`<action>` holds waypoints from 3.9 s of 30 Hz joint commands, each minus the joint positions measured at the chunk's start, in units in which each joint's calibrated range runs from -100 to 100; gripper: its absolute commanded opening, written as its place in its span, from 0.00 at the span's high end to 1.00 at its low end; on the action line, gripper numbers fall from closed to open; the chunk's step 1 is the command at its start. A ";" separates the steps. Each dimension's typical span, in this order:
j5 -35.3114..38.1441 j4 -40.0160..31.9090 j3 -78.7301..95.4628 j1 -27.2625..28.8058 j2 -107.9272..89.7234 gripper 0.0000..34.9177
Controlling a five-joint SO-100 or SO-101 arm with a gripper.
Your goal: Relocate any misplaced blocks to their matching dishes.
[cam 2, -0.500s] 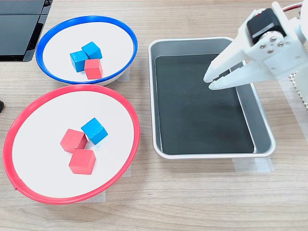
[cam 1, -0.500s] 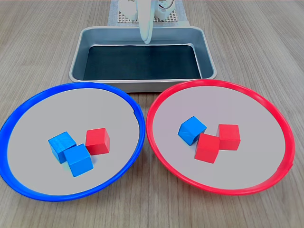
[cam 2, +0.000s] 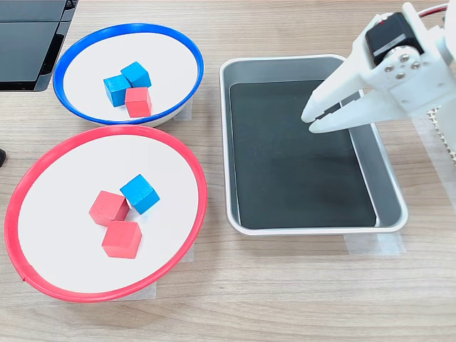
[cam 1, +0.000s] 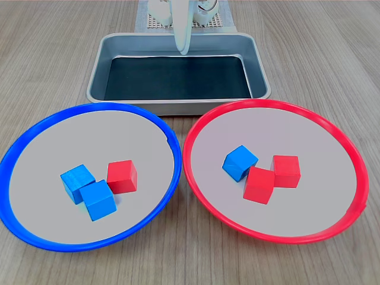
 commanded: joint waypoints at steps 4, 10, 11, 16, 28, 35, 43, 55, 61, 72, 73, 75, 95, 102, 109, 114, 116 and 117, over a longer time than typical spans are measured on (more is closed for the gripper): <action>-0.29 -0.03 -0.73 -0.16 0.26 0.99; -0.29 -0.03 -0.73 -0.16 0.26 0.99; -0.29 -0.03 -0.73 -0.16 0.26 0.99; -0.29 -0.03 -0.73 -0.16 0.26 0.99; -0.29 -0.03 -0.73 -0.16 0.26 0.99; -0.29 -0.03 -0.73 -0.16 0.26 0.98; -0.29 -0.03 -0.73 -0.16 0.26 0.99; -0.29 -0.03 -0.73 -0.16 0.26 0.99; -0.29 -0.03 -0.73 -0.16 0.26 0.99; 0.73 0.06 -1.19 -0.34 1.11 0.99; 0.98 0.06 -1.55 -0.25 1.71 0.99; 1.42 0.39 -3.10 -0.16 3.24 0.99; 6.35 -0.36 -50.44 -1.00 52.71 0.99; 9.82 0.80 -67.28 0.03 70.02 0.99; 12.65 0.88 -79.57 1.44 81.62 0.99; 15.29 0.96 -87.67 4.08 90.15 0.99; 16.21 1.05 -90.77 5.21 93.48 0.99; 16.80 1.05 -92.41 5.87 95.52 0.99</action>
